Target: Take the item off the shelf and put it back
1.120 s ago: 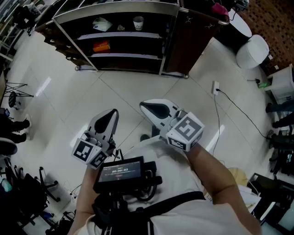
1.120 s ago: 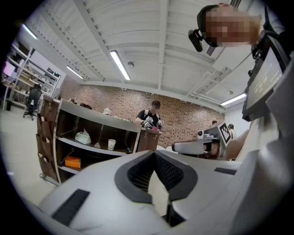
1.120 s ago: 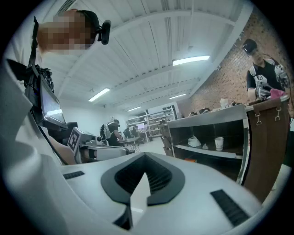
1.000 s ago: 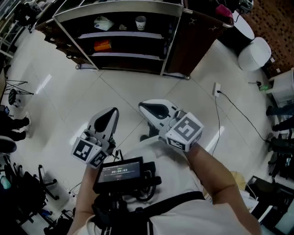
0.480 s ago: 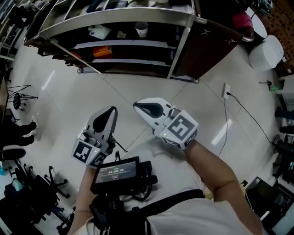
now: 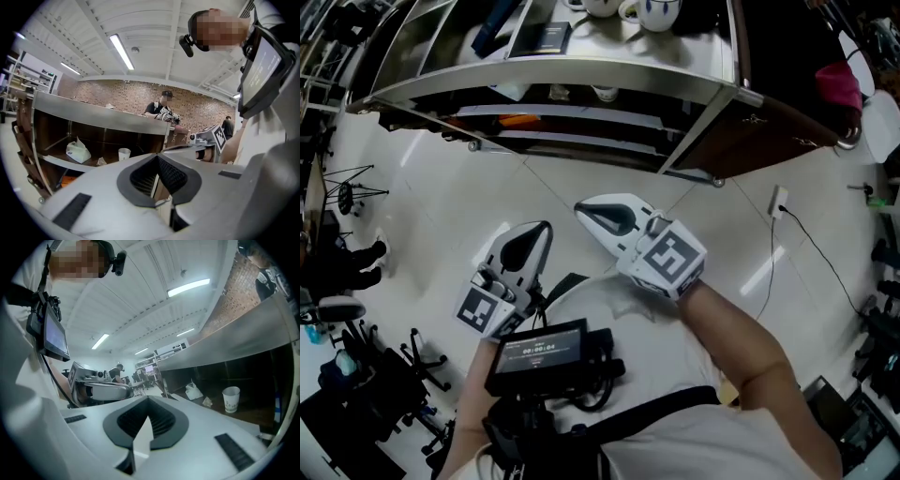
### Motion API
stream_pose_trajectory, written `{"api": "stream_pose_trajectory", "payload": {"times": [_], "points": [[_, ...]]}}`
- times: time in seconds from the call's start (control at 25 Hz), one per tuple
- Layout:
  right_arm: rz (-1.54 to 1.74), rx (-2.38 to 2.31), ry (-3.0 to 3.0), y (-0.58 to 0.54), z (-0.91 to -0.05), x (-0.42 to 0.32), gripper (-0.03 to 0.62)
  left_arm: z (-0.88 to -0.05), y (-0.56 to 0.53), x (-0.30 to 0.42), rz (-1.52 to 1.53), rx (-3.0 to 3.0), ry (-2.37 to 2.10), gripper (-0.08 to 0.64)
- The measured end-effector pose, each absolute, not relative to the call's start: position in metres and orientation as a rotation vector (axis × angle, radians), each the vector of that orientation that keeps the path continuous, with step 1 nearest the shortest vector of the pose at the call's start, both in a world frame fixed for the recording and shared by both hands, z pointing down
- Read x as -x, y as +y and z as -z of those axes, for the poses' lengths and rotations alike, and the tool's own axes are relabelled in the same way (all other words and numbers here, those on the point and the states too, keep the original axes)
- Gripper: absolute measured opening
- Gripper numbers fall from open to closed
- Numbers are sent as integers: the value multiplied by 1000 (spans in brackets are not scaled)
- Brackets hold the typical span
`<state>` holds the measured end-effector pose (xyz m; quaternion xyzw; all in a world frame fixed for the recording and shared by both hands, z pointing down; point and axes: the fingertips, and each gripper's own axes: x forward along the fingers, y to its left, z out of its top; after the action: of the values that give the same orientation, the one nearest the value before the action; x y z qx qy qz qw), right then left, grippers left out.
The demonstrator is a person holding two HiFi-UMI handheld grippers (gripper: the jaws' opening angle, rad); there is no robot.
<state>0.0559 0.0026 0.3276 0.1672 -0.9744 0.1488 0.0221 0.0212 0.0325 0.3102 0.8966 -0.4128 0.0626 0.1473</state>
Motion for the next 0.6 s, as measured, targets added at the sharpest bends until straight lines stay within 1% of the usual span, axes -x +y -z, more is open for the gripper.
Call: {"api": "stream_pose_trajectory", "payload": {"times": [0.32,0.6], "points": [[-555,-512,-2954,-23,-341,-43,5,-327,-4,-4,-210,-2523,-1210,-9],[-540,-703,-2899,-41,-357,-45,6,-343,-17,4,-197,-2534,-1132,-9]]}}
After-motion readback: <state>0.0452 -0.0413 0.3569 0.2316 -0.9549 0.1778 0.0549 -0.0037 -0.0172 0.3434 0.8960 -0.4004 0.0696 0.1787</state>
